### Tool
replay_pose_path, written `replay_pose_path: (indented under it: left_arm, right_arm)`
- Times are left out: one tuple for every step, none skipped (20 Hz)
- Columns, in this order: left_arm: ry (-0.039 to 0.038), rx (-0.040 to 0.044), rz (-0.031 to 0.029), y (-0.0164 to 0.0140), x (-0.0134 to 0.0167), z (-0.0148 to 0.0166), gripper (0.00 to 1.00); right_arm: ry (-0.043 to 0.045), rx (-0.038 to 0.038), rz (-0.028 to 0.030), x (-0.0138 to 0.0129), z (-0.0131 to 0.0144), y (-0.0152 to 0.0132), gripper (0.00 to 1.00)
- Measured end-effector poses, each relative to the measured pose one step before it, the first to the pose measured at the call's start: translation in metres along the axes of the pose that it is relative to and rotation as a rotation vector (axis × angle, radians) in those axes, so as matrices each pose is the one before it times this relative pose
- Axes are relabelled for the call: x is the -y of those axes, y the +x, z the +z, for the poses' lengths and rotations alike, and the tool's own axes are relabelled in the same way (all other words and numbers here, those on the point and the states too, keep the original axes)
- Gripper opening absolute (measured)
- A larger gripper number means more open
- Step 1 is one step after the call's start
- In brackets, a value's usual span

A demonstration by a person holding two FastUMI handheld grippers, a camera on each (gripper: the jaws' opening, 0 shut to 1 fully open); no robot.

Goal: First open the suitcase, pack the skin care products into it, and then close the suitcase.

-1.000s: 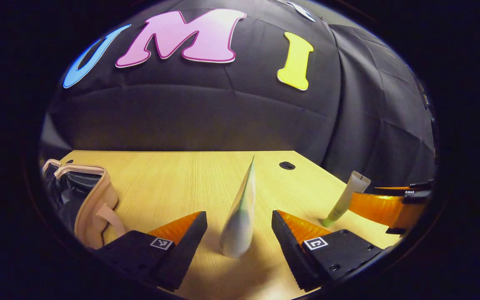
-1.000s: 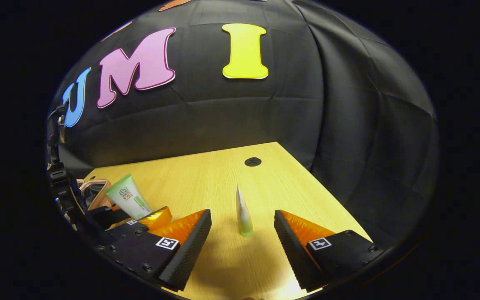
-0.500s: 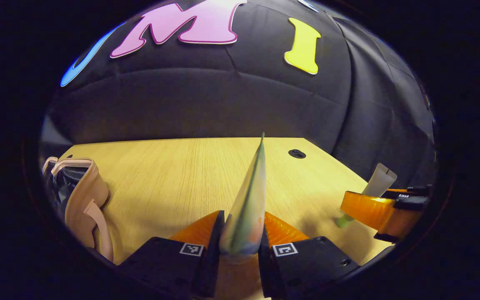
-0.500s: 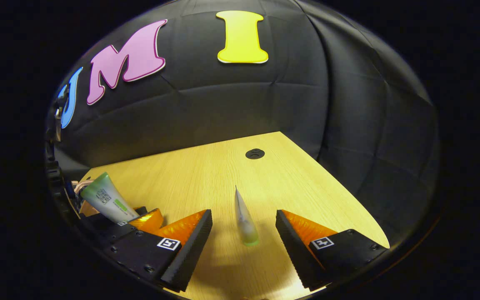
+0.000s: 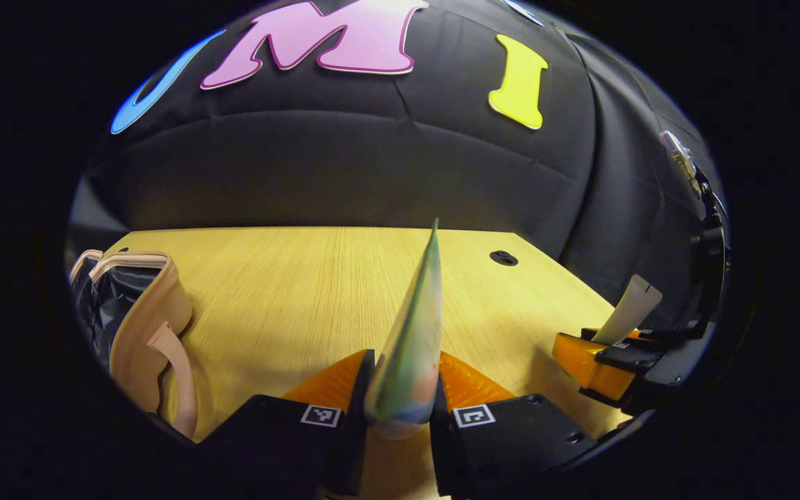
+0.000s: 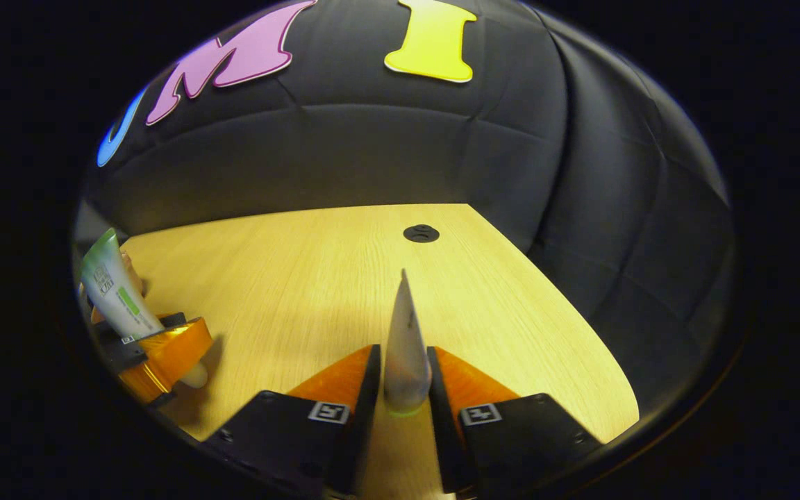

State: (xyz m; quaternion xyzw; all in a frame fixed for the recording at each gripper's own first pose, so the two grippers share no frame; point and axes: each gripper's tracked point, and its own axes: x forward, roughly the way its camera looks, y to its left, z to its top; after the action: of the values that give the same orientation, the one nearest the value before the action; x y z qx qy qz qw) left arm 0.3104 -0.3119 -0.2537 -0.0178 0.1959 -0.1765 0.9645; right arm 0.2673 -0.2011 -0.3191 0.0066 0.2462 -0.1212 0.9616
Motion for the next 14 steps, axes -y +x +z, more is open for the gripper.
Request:
replay_pose_path:
  left_arm:
    - [0.00000,-0.00041,-0.00304,-0.00062,-0.00017,-0.00048,0.45]
    - [0.00313,-0.00324,-0.00434,-0.00167,0.00037,-0.00091,0.45]
    - [0.00476,-0.00168,0.00100,-0.00217,-0.00149,-0.00143,0.45]
    - [-0.00257,0.00282,-0.00352,-0.00387,-0.00093,-0.00035,0.44]
    - [-0.00855,0.00013,-0.00905,-0.00398,0.00022,-0.00089,0.41]
    - [-0.01601,-0.00397,-0.00779,-0.00554,-0.00086,-0.00113,0.44]
    - [-0.01711,-0.00036,-0.00561,-0.00710,-0.00151,0.00042,0.42]
    - [-0.01816,0.01593,-0.00484,-0.01156,-0.00237,0.00684,0.42]
    - [-0.00804,0.02013,-0.00104,-0.00997,-0.00363,0.00667,0.42]
    - [-0.00203,0.01425,0.00006,-0.01353,-0.00461,0.00915,0.42]
    - [0.00149,0.00717,0.00003,-0.01426,-0.00425,0.00663,0.42]
    - [0.00484,0.00991,-0.00045,-0.01513,-0.00566,0.00669,0.42]
    - [0.00876,0.01263,0.00226,-0.01529,-0.00804,0.00868,0.42]
    - [0.01268,0.00828,0.01025,-0.01914,-0.01244,0.00691,0.42]
  right_arm:
    - [-0.00009,0.00020,0.02046,-0.00353,-0.00046,-0.00251,0.27]
    - [-0.00436,0.00191,0.01458,-0.00347,0.00108,-0.00354,0.31]
    - [-0.01227,0.00546,0.00250,0.00082,0.00335,-0.00498,0.31]
    - [-0.00863,0.02413,0.00028,-0.00046,0.00667,-0.00458,0.28]
    - [-0.00325,0.01535,0.00378,-0.00284,0.00585,-0.00740,0.28]
    - [0.00060,0.01182,0.00387,-0.00261,0.00676,-0.00977,0.34]
    - [0.00034,0.01439,0.00545,-0.00341,0.00499,-0.01270,0.28]
    - [-0.00217,0.01742,0.00257,-0.00359,0.00752,-0.01143,0.34]
    - [0.00144,0.01678,0.00842,-0.00612,0.00801,-0.01079,0.28]
    - [0.00140,0.00673,0.01088,-0.00740,0.00589,-0.01118,0.28]
    - [0.00257,0.00577,0.01472,-0.00921,0.00421,-0.01235,0.28]
    - [-0.00201,0.00540,0.01739,-0.01077,0.00429,-0.01185,0.28]
    - [-0.00829,0.00579,0.01797,-0.01213,0.00454,-0.01262,0.28]
    - [-0.01138,0.00738,0.01857,-0.01298,0.00396,-0.01278,0.28]
